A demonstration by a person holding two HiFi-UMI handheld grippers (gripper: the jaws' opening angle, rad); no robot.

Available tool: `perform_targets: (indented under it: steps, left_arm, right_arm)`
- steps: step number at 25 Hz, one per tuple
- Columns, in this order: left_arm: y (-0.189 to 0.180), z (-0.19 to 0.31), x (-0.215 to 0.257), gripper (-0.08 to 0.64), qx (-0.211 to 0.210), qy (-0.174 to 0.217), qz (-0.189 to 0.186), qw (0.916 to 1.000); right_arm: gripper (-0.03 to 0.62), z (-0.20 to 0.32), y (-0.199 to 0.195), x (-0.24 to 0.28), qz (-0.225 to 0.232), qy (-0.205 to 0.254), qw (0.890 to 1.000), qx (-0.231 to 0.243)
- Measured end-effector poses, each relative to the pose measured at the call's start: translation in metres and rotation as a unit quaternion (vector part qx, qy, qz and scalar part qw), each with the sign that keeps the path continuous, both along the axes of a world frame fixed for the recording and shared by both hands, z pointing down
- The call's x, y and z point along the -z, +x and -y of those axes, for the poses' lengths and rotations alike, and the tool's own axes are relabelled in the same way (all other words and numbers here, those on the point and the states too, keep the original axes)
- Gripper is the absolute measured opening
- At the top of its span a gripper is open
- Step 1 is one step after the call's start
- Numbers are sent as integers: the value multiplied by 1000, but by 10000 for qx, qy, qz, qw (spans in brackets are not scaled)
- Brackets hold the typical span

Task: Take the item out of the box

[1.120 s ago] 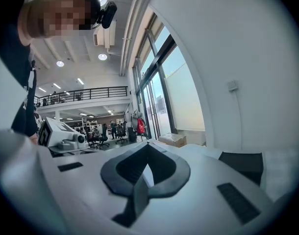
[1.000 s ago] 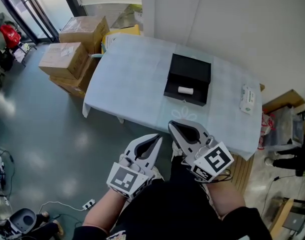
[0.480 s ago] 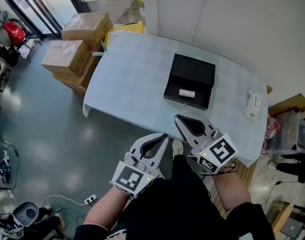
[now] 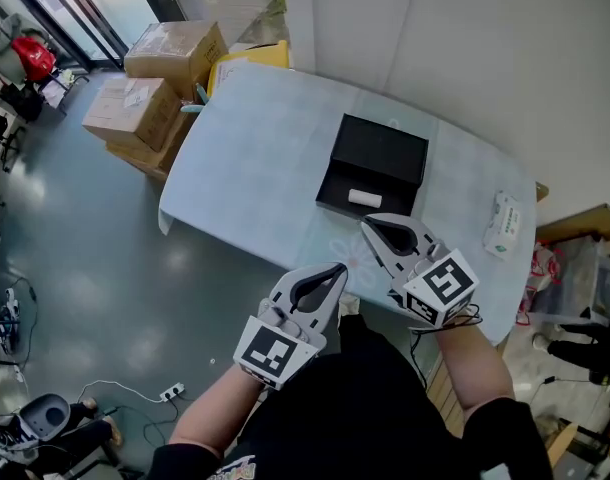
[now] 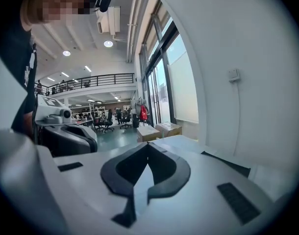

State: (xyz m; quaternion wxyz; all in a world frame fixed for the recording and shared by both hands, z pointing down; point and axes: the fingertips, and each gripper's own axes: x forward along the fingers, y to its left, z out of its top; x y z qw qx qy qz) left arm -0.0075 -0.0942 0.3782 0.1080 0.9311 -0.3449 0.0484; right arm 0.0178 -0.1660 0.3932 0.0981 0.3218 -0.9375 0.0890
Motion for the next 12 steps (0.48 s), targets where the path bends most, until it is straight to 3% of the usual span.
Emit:
perform_targets:
  steps: [12]
  left_arm:
    - [35, 27, -33, 8, 39, -45, 171, 9998]
  right_arm:
    - [9, 50, 39, -63, -521, -504, 9972, 181]
